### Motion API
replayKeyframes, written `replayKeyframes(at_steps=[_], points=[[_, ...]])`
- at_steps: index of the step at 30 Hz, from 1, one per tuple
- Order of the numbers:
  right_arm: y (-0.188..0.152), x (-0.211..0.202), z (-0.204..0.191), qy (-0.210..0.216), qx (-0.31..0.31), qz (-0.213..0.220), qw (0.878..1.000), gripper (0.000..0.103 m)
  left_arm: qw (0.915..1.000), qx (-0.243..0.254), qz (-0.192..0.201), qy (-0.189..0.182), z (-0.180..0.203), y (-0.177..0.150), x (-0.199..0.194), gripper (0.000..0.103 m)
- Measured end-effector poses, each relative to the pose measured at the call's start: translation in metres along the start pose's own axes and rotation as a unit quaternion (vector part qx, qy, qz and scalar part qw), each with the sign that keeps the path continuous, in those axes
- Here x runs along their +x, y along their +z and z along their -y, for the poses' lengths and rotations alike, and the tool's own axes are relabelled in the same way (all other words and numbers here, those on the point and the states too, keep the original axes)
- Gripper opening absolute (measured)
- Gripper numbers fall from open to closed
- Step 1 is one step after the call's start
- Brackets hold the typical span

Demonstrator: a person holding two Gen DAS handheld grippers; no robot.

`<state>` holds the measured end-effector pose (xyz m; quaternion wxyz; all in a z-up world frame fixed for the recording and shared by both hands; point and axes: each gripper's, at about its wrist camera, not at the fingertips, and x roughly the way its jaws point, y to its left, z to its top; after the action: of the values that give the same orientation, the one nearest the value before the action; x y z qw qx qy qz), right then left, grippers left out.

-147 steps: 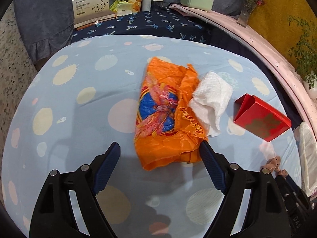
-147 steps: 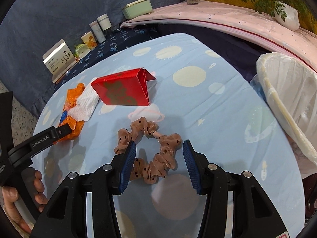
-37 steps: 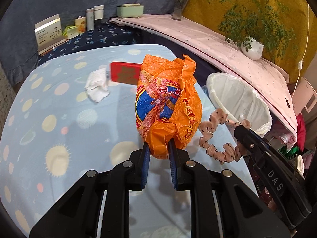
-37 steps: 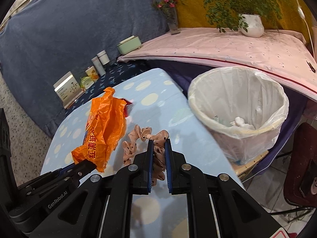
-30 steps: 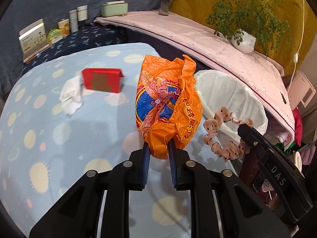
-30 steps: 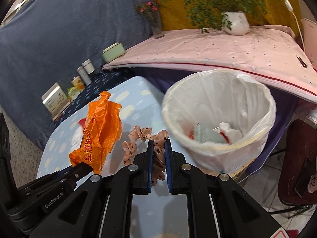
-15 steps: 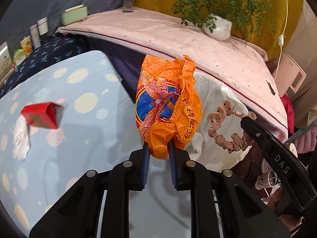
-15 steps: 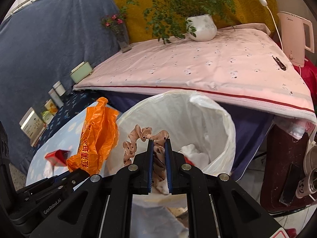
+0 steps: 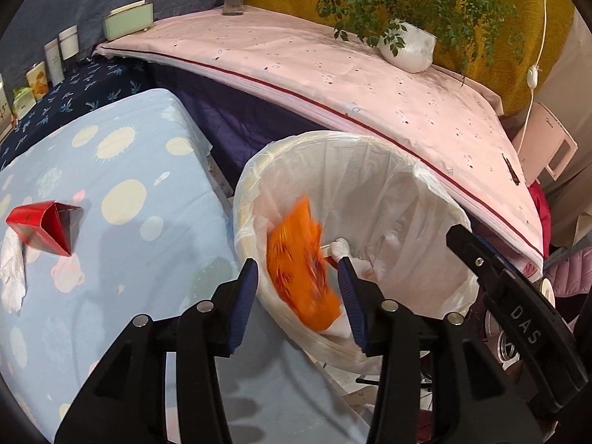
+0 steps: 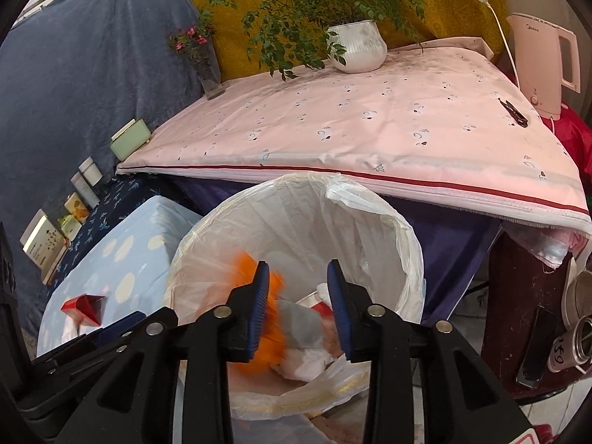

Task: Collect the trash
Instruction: 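Lower both over the wastebasket and open both tools to drop them, then grasp the white tissue with the left tool while the right tool grasps the red box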

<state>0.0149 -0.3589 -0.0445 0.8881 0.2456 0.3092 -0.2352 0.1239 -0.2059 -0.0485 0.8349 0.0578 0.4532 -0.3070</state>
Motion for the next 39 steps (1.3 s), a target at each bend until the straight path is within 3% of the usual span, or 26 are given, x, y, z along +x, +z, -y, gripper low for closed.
replayKeyframes(at_steps=[8, 10, 24, 30, 33, 39], points=[[-0.004, -0.004, -0.013, 0.008, -0.009, -0.002, 1.000, 0.038, 0.9997, -0.018, 0.001, 0.015, -0.019, -0.008, -0.006, 0.044], [-0.007, -0.005, -0.019, 0.010, -0.013, -0.002, 1.000, 0.042, 0.9995, -0.025, 0.006, 0.020, -0.027, -0.010, -0.011, 0.054], [-0.030, -0.012, -0.089, 0.050, -0.056, -0.018, 0.997, 0.045, 0.9943, -0.081, 0.026, 0.064, -0.097, -0.026, -0.047, 0.056], [-0.044, -0.014, -0.124, 0.072, -0.082, -0.026, 0.994, 0.049, 0.9893, -0.111, 0.028, 0.092, -0.139, -0.036, -0.061, 0.057], [-0.050, -0.013, -0.143, 0.085, -0.097, -0.033, 0.991, 0.049, 0.9857, -0.127, 0.028, 0.107, -0.162, -0.041, -0.067, 0.066], [-0.065, -0.006, -0.182, 0.112, -0.125, -0.049, 0.985, 0.049, 0.9774, -0.159, 0.030, 0.135, -0.208, -0.050, -0.076, 0.067]])
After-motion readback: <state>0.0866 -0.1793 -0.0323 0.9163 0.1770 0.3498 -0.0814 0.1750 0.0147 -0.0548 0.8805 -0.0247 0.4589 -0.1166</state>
